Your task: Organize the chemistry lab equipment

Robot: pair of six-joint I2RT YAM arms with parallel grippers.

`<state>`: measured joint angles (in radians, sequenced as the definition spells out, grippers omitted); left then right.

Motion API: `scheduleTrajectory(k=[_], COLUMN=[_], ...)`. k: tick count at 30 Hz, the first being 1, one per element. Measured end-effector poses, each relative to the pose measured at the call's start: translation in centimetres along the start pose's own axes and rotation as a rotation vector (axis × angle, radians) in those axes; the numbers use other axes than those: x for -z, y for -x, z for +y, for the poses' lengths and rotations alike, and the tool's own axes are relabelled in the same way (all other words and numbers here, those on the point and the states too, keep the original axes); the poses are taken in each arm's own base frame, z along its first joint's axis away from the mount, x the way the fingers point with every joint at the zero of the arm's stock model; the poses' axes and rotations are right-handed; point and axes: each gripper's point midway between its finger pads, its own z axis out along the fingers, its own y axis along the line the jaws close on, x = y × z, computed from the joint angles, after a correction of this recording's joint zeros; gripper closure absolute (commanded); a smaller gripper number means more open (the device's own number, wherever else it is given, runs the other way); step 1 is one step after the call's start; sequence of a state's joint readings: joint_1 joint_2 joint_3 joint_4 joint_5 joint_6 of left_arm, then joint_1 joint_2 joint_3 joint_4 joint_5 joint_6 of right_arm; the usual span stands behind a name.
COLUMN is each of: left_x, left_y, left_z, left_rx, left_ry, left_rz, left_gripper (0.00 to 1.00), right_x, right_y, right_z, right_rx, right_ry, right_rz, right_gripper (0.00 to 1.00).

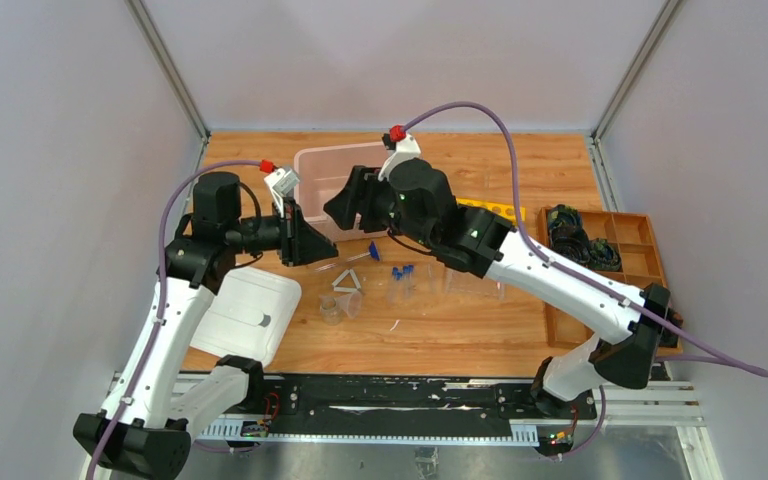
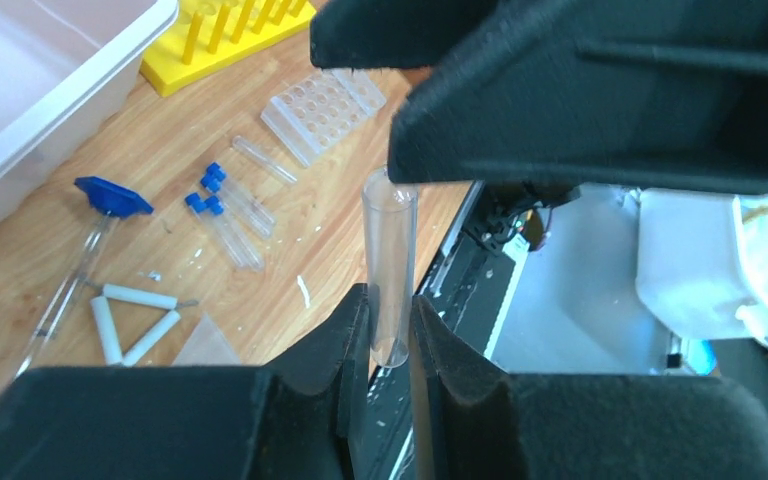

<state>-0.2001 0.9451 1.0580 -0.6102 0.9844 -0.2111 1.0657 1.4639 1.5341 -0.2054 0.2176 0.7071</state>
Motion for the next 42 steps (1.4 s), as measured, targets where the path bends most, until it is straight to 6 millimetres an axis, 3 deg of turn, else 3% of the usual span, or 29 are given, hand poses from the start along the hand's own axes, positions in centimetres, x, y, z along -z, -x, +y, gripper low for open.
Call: scheduleTrajectory(k=[3,8,17,26,28,29,32,33,35,38,41,42], left_x=[0.4,0.7,1.2,1.4,1.4,1.4,1.5,1.5,1.5,1.7,2.2,2.4], left_y=[-0.3,-1.5,-2.1,-2.3,-2.5,-2.5,-2.5,-2.5,-2.5,-2.4,-2.1,-2.0], left_z=[0.0,0.5,0.8,1.4,1.6,1.6,1.7,1.8,2.1,3.0,4.4,4.9], left_rx=[-0.068,-0.150,-0.244,-0.286,-0.286,-0.284,-0.283,-0.289,-0.295,-0.290,-0.290,-0.292], left_ry=[0.009,0.019,0.037,0.067,0.074,0.075,0.084,0.089,0.105,0.159,0.249,0.284], left_rz=[0.023,0.067,0.086,0.092,0.096,0.099,0.099,0.100,0.102,0.106,0.110,0.112], left_gripper=[0.99,1.00,1.00,0.99,0.87,0.73,0.13,0.02,0.00,0.00,0.00,0.00], right_x=[0.5,1.5,1.2,-0.8,-0.8,-0.8,-0.8,-0.8,-0.7,-0.1,1.1,2.0], right_y=[-0.2,-1.7,-3.8,-6.1,-6.3,-6.3,-6.4,-6.4,-6.6,-6.4,-3.9,-2.3], right_z=[-0.1,0.8,1.4,1.6,1.7,1.7,1.6,1.4,0.8,-2.4,-8.1,-11.0], right_rx=[0.009,0.032,0.057,0.048,0.046,0.050,0.056,0.057,0.062,0.080,0.093,0.095], right_ry=[0.016,0.075,0.108,0.125,0.134,0.134,0.133,0.130,0.117,0.047,-0.098,-0.171], right_rz=[0.075,0.199,0.320,0.404,0.413,0.414,0.416,0.417,0.422,0.430,0.380,0.340], right_gripper=[0.30,0.30,0.47,0.78,0.87,0.91,1.00,1.00,1.00,1.00,1.00,1.00])
